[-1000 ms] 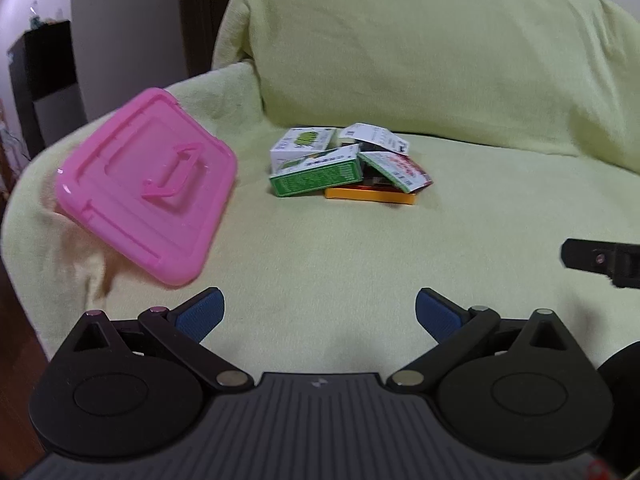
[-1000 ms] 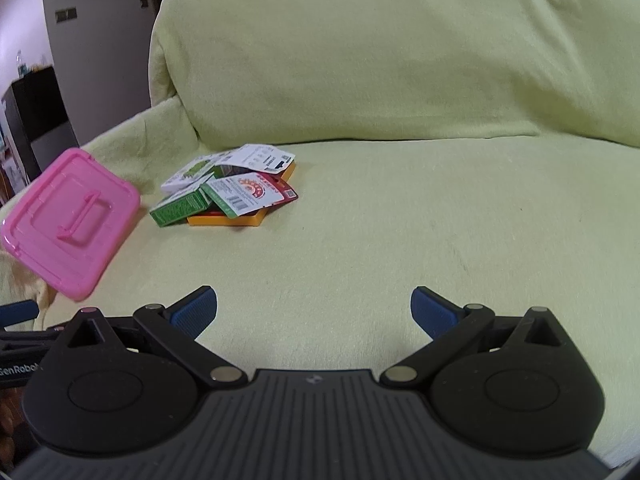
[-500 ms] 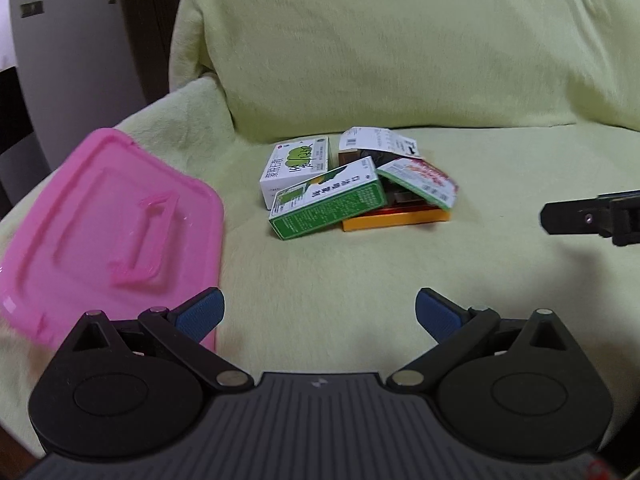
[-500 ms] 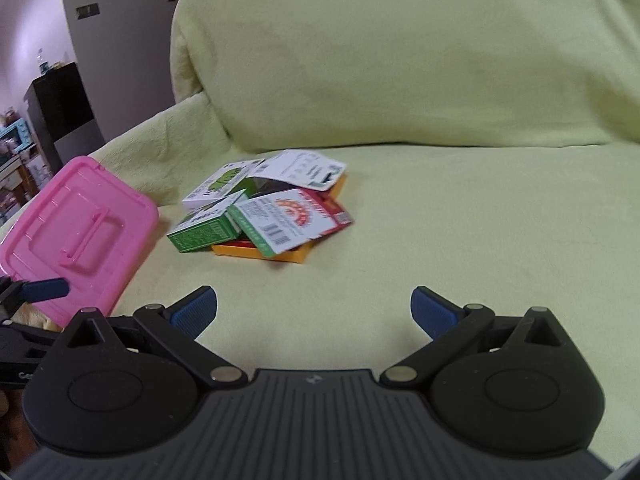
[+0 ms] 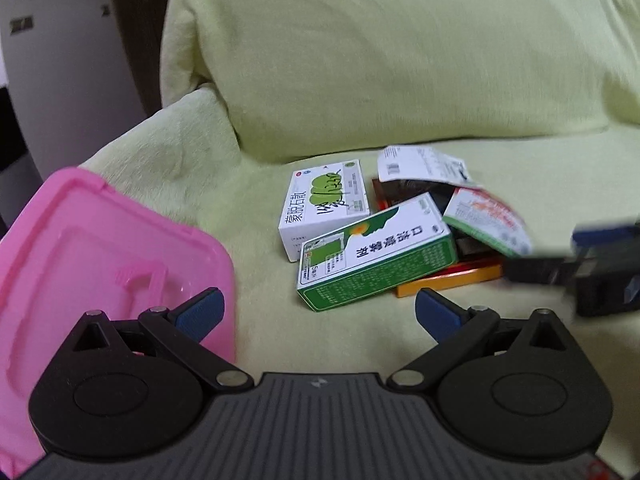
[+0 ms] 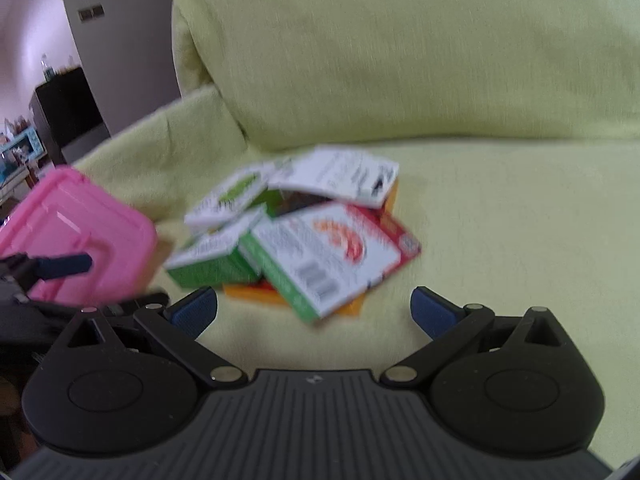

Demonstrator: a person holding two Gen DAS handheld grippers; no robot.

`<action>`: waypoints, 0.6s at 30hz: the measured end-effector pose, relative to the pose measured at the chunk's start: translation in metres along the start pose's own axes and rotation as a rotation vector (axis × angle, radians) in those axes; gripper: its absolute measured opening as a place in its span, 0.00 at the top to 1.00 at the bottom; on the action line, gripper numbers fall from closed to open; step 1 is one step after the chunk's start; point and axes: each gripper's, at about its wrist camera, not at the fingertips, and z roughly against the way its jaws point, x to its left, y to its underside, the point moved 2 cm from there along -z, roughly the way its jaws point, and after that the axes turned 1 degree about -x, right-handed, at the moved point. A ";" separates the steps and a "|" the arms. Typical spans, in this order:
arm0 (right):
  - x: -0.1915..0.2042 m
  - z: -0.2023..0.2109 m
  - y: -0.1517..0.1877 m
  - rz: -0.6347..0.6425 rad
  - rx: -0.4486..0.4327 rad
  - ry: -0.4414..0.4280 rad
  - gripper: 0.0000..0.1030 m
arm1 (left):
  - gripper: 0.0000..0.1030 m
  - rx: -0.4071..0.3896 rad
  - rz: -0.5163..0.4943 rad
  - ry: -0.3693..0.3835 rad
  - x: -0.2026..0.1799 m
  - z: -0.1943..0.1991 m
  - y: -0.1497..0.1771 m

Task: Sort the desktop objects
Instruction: 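Move the right tool toward the green-and-white medicine box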

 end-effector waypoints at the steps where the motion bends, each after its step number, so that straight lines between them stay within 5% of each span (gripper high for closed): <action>1: 0.000 0.002 -0.002 0.011 -0.022 -0.014 0.01 | 0.01 0.003 -0.002 -0.008 0.001 -0.004 0.002; 5: 0.012 -0.006 -0.012 0.115 -0.021 -0.107 0.07 | 0.01 -0.001 0.058 0.030 0.006 -0.011 0.013; 9: 0.027 -0.020 -0.030 0.285 -0.035 -0.108 0.16 | 0.01 0.018 0.055 0.029 0.005 -0.016 0.023; 18: 0.074 -0.058 -0.044 0.739 0.108 -0.214 0.25 | 0.01 0.025 0.075 0.065 0.006 -0.022 0.024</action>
